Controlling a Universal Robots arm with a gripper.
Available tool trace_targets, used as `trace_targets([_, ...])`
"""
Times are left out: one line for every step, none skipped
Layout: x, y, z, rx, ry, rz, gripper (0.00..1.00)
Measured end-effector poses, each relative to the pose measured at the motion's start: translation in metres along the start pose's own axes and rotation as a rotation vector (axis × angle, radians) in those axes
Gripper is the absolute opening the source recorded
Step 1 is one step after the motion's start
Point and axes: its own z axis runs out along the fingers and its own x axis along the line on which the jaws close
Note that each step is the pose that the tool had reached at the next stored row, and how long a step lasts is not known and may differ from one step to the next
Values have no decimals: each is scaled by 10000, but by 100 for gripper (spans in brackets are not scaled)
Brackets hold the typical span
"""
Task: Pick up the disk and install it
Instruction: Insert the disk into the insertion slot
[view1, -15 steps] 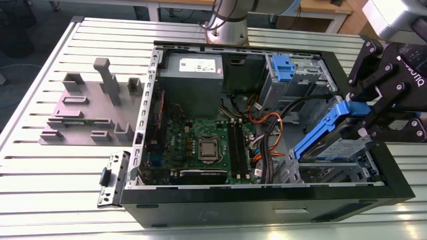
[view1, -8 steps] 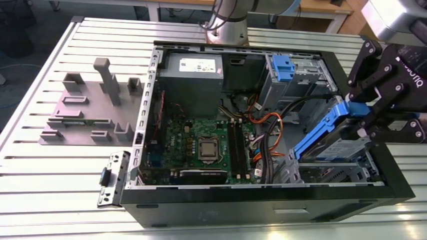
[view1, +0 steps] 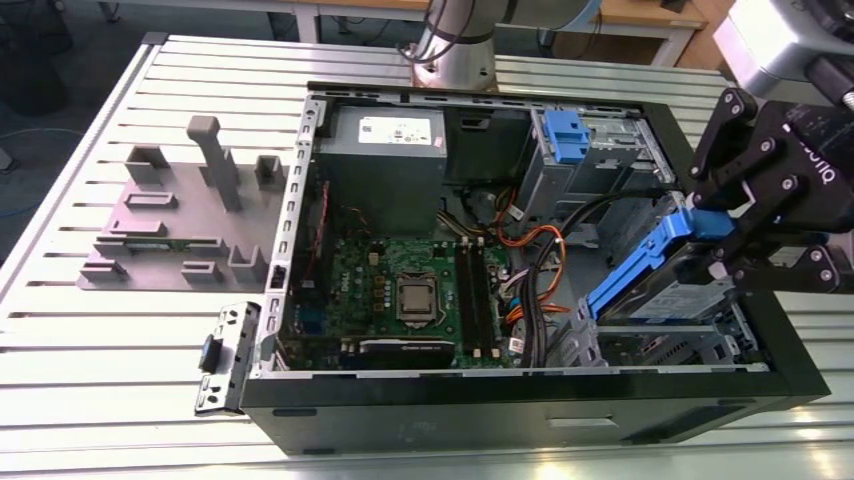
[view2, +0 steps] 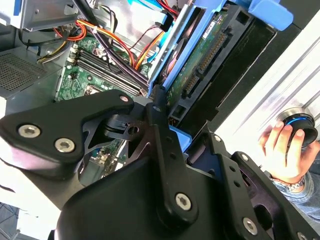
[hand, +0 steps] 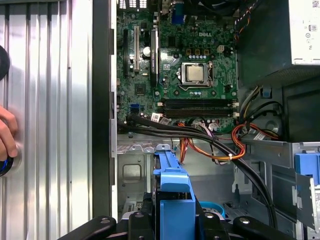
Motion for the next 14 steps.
trace_targets([0, 0, 2, 0, 0, 0, 36])
trace_targets([0, 0, 3, 0, 0, 0, 36])
trace_targets([0, 0, 5, 0, 1, 0, 36])
trace_targets([1, 0, 6, 0, 1, 0, 36])
trace_targets([1, 0, 9, 0, 0, 1, 36])
trace_targets([1, 0, 10, 0, 0, 0, 36])
trace_targets([2, -1, 20, 0, 0, 0, 36])
trace_targets([3, -2, 32, 0, 0, 0, 36])
trace_targets([3, -2, 32, 0, 1, 0, 36])
trace_targets([3, -2, 32, 0, 1, 0, 36])
trace_targets([3, -2, 33, 0, 1, 1, 36])
trace_targets([3, -2, 33, 0, 0, 0, 36])
trace_targets([3, -2, 34, 0, 0, 0, 36])
trace_targets([3, -2, 34, 0, 0, 1, 36])
